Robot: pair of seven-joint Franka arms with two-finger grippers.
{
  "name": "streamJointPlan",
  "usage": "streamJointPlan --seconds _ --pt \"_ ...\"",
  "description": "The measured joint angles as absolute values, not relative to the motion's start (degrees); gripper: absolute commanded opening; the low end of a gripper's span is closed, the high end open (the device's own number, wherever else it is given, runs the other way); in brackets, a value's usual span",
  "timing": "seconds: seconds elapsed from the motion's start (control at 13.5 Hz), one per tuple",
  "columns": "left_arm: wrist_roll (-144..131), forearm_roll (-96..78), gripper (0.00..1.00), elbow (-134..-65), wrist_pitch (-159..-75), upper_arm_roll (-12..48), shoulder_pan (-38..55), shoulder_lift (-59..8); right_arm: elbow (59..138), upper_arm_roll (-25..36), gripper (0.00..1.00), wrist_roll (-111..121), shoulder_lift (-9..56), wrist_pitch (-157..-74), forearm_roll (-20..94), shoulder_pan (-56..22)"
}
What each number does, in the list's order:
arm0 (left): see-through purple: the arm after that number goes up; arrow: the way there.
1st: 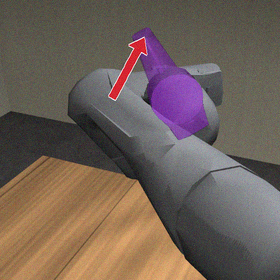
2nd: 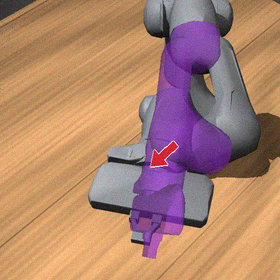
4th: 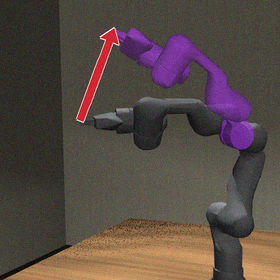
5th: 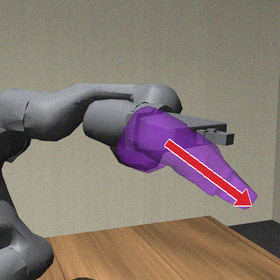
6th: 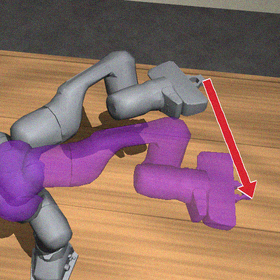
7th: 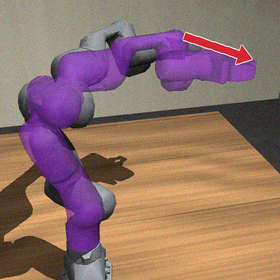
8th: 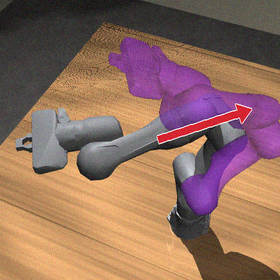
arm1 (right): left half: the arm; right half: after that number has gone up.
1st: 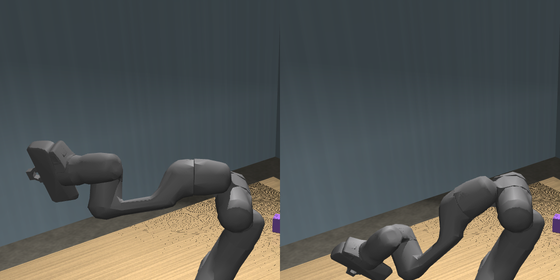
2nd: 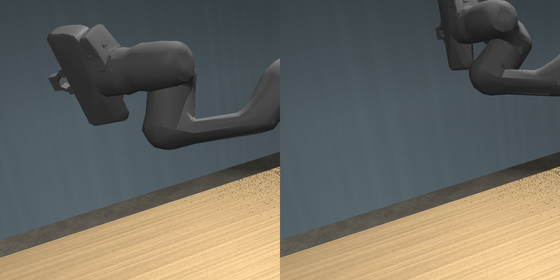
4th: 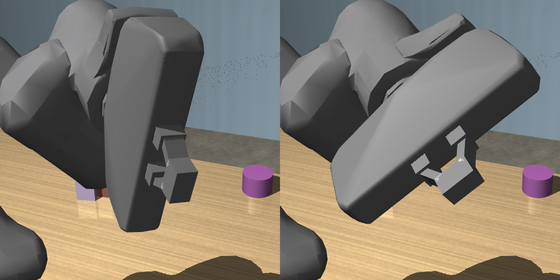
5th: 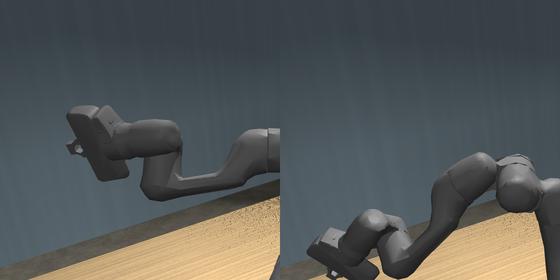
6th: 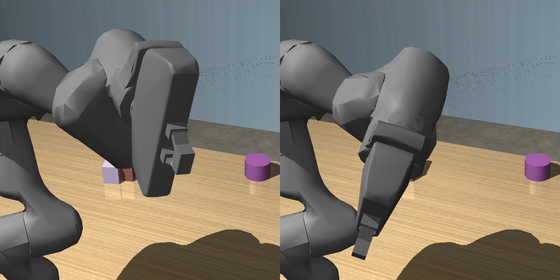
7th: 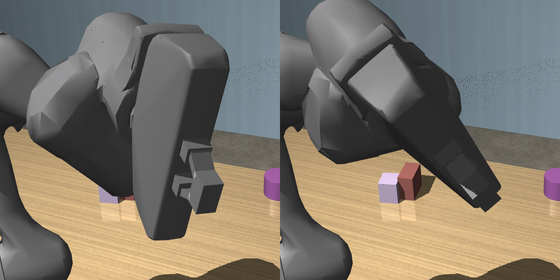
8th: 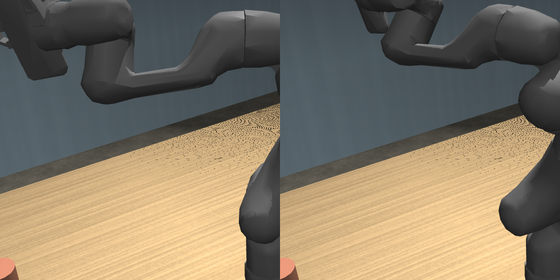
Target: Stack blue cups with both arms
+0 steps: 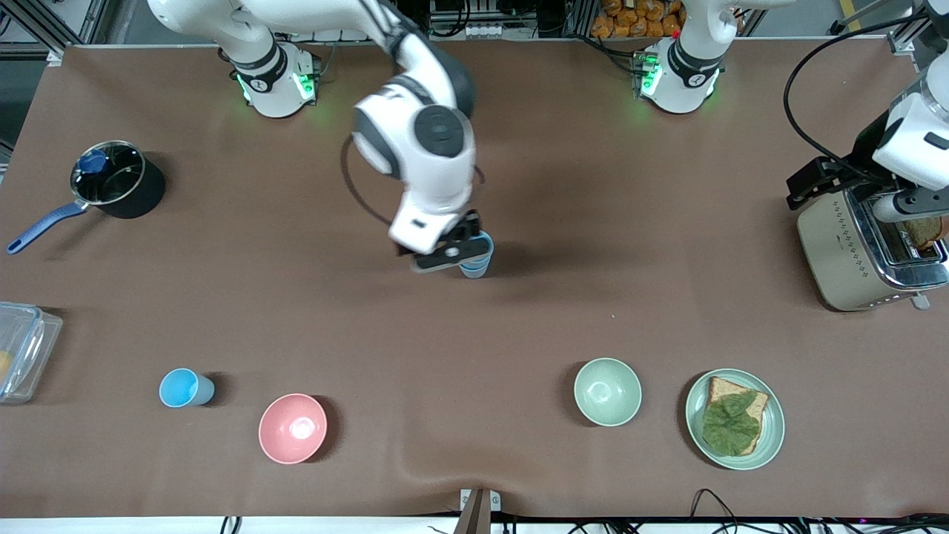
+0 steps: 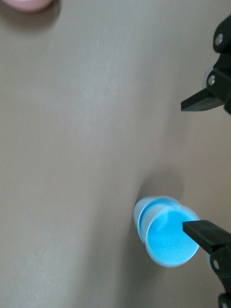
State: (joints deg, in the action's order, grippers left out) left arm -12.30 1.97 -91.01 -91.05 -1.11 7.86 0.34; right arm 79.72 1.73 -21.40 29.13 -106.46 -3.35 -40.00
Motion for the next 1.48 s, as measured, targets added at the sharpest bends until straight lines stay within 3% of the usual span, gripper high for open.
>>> streamJointPlan --seconds 0.52,0.89,1.19,1.48 --pt "-12.3 2.0 1.00 -88.1 -87.5 -1.4 8.8 -0.7 89.7 2.2 1.00 4.7 15.3 -100.7 3.9 -18.0" --pt "-12.3 2.0 1.00 -87.8 -87.0 -2.1 8.9 -1.5 90.8 2.3 1.00 14.8 6.9 -94.6 4.4 -2.1" --pt "-12.3 2.0 1.00 -87.6 -86.9 -3.2 8.9 -1.6 91.1 2.0 1.00 9.3 -0.4 -86.6 4.4 0.7" --pt "-12.3 2.0 1.00 -87.4 -86.8 -3.9 8.9 -1.6 92.2 -0.4 1.00 8.2 -2.0 -85.6 4.3 3.5"
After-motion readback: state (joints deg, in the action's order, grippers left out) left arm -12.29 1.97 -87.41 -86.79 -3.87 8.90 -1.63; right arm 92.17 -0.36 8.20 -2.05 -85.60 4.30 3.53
